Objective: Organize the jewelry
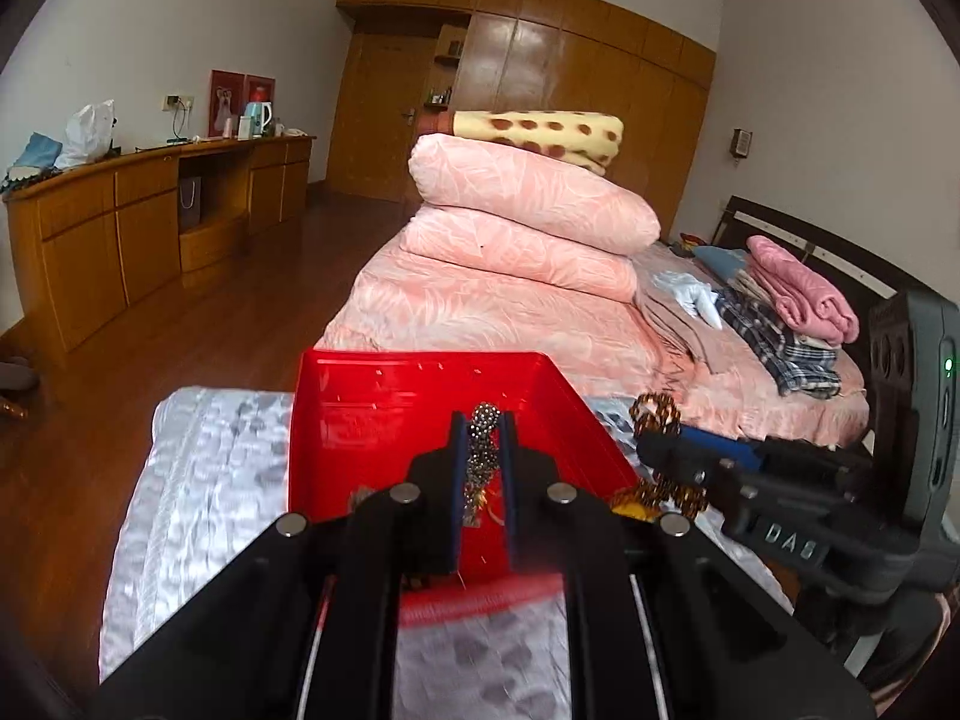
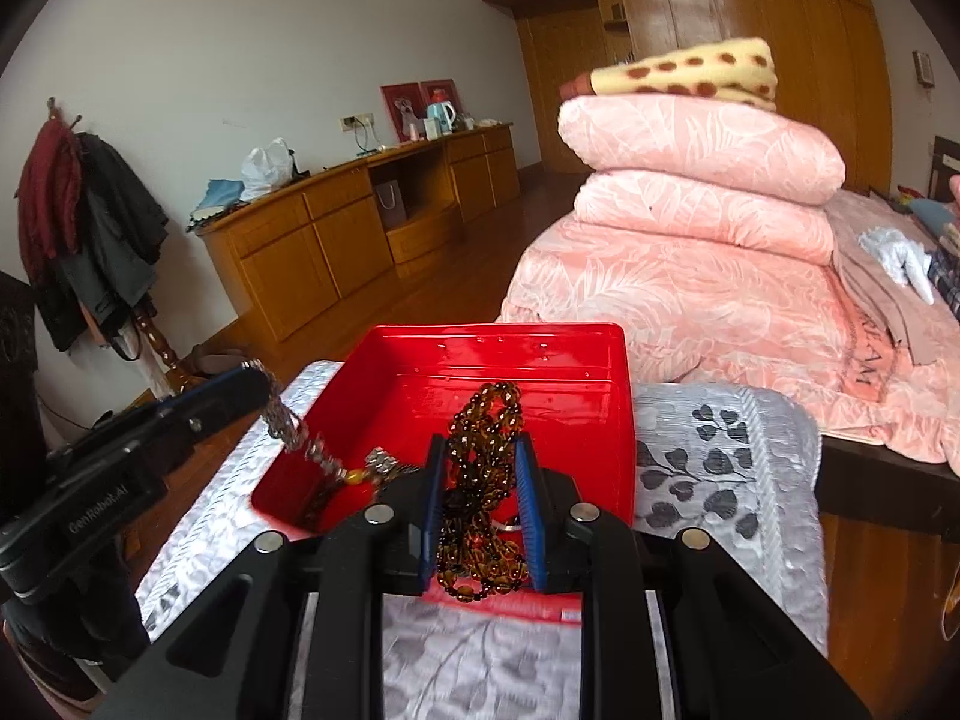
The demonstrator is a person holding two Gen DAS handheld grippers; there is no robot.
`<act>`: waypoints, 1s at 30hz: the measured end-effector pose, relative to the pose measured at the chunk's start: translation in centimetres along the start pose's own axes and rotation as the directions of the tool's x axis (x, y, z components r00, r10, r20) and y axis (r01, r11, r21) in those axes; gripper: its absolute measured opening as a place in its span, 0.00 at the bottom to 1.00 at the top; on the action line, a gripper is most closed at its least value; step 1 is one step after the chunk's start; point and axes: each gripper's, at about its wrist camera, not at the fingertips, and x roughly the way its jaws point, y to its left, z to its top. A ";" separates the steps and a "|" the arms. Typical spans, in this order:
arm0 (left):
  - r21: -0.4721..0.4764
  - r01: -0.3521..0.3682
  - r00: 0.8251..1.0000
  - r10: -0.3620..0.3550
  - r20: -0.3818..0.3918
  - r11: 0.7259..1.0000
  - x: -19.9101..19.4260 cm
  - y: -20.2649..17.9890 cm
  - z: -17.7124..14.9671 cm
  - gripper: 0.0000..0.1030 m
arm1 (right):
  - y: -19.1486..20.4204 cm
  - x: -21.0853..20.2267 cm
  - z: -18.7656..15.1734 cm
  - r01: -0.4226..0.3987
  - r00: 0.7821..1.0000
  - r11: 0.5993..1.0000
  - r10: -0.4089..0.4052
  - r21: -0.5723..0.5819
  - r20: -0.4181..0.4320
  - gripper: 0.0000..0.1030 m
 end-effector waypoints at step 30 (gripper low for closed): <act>-0.017 -0.141 0.989 0.142 0.028 0.990 -5.1 2.5 -3.4 0.95 | -0.2 -5.4 -4.2 0.044 0.995 0.999 -0.045 0.012 0.090 0.90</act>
